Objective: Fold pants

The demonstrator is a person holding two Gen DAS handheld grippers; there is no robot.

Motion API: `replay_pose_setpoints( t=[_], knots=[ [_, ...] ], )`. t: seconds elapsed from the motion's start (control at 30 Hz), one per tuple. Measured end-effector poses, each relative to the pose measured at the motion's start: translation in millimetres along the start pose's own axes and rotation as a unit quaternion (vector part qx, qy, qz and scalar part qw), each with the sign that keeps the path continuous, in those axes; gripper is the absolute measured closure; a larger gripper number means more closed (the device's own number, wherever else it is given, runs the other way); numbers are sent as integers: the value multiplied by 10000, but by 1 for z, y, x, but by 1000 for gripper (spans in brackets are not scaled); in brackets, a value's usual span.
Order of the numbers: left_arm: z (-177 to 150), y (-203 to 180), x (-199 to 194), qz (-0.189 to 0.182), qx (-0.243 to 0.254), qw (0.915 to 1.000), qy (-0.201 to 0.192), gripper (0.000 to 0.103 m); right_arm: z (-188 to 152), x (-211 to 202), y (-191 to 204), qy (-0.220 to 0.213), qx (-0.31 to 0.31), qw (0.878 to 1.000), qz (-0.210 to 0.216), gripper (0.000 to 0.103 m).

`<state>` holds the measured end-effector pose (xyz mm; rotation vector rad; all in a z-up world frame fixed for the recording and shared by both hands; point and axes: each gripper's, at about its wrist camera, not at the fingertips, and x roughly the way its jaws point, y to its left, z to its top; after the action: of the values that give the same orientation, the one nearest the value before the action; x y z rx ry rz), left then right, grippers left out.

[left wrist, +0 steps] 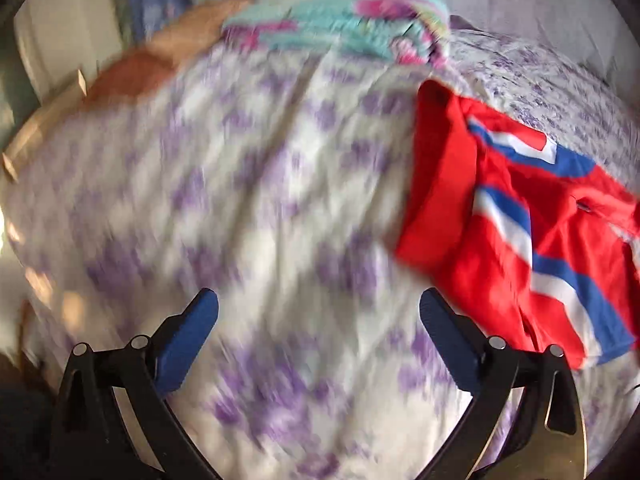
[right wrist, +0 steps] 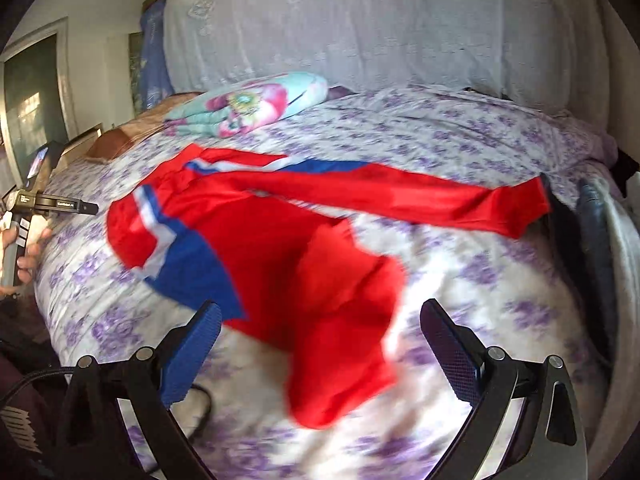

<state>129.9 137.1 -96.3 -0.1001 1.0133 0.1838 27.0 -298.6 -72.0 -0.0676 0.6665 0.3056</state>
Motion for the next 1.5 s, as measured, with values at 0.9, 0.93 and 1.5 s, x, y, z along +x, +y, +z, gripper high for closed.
replay_pose_setpoints(
  t=[0.9, 0.93, 1.5],
  knots=[
    [17, -31, 27, -1262, -1313, 9824, 418, 5, -72, -25, -136, -440, 3666, 9283, -444, 31],
    [18, -29, 24, -1305, -1355, 9813, 402, 5, -72, -30, -134, -513, 3659, 9282, -445, 29],
    [14, -13, 6, -1319, -1843, 9735, 303, 5, -87, -58, -122, -380, 3725, 9262, -448, 21]
  ],
)
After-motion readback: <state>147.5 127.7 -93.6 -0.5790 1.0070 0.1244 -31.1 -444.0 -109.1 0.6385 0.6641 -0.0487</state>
